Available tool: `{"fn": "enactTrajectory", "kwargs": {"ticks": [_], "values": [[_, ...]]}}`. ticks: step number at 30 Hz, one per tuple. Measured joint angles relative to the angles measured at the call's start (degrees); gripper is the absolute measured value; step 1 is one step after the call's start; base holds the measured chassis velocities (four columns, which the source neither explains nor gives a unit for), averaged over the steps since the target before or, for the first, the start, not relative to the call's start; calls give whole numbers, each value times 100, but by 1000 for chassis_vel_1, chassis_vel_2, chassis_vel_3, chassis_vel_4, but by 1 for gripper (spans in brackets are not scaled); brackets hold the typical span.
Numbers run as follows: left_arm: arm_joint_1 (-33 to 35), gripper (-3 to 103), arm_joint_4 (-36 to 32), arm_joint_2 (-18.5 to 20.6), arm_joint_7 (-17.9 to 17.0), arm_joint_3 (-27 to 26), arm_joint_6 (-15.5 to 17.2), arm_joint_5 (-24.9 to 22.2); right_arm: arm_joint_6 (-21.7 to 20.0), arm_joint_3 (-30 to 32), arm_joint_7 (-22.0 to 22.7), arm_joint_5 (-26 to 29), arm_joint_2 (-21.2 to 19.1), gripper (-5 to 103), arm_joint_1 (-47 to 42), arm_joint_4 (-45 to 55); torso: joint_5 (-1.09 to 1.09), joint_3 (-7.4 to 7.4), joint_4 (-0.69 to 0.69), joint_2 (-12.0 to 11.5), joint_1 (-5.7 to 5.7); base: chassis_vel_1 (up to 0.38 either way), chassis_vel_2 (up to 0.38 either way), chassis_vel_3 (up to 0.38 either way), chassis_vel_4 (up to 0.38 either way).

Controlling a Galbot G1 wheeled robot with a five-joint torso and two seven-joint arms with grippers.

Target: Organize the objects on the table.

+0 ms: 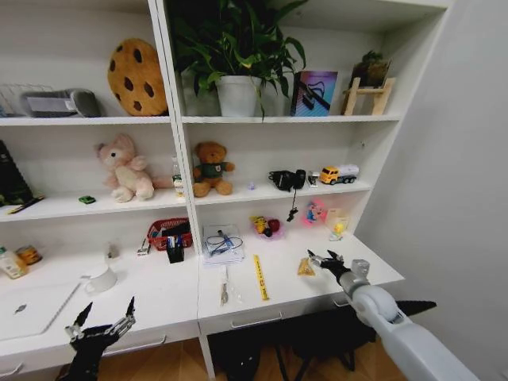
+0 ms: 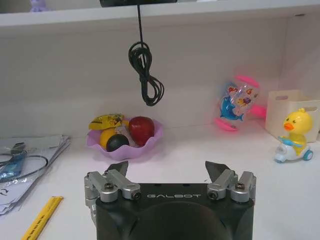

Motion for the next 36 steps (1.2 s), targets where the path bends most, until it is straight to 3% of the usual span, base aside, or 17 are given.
{"fn": "enactTrajectory", "kwargs": {"ticks": [12,22,29,32,35,36], "values": [[0,100,0,0,0,0,0,0,-169,-603,555,486,274,86,495,-589,1,0,-1,0,0,0,0,0,0],[0,100,0,0,0,0,0,0,-35,-573,573,351,338,86,487,-942,1,-1,-1,0,0,0,0,0,0],[0,100,0,0,0,0,0,0,-17,-776,576,335,399,61,625,-1120,1,-1,-1,0,0,0,0,0,0],[0,100,0,0,0,0,0,0,-14,-789,585,335,415,55,630,-1120,1,-1,-1,0,-1,0,0,0,0],[0,100,0,0,0,0,0,0,-9,-808,593,333,412,39,643,-1099,1,-1,-1,0,-1,0,0,0,0],[0,100,0,0,0,0,0,0,-9,-808,593,333,412,39,643,-1099,1,-1,-1,0,-1,0,0,0,0]]}}
